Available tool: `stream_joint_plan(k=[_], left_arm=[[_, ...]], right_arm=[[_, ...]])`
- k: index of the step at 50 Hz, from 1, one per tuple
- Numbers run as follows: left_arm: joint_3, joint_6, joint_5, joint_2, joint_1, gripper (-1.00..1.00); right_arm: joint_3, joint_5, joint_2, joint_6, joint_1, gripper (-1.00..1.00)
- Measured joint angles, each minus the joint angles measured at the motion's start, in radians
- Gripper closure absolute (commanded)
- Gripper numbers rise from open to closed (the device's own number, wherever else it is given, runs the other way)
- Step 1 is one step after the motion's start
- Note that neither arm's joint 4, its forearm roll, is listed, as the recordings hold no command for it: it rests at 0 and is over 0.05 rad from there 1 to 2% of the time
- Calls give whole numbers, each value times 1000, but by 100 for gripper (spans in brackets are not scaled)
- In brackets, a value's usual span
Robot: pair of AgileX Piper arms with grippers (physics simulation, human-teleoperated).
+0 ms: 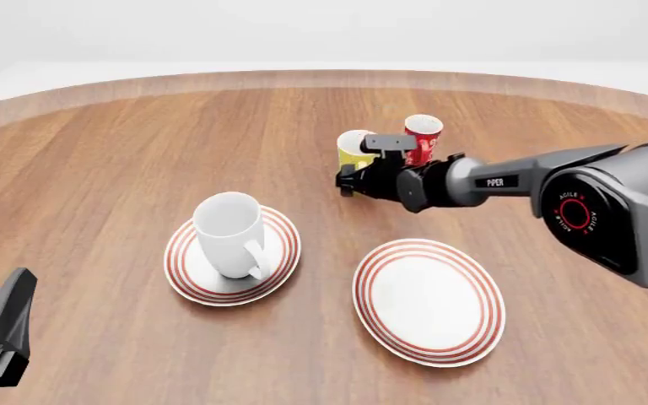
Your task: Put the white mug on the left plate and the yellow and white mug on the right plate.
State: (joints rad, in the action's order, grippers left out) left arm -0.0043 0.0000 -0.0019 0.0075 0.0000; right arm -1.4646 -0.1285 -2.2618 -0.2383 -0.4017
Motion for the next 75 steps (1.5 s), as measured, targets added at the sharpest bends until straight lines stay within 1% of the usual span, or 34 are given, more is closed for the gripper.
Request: stream_joint_plan(k=[7, 8, 33, 44, 61, 75], left_arm=[[0, 0, 0, 0, 0, -100], [0, 0, 0, 0, 0, -100], [0, 0, 0, 0, 0, -100], [0, 0, 0, 0, 0, -100], [0, 0, 0, 0, 0, -100], [0, 0, 0, 0, 0, -100]], right_arm=[[-10, 3, -12, -3, -3, -100], [-11, 3, -13, -3, -3, 100], [-6, 1, -9, 6, -1, 100], [22, -7, 21, 15, 0, 100], [69, -12, 88, 46, -2, 100], [156, -23, 189, 76, -8, 100]])
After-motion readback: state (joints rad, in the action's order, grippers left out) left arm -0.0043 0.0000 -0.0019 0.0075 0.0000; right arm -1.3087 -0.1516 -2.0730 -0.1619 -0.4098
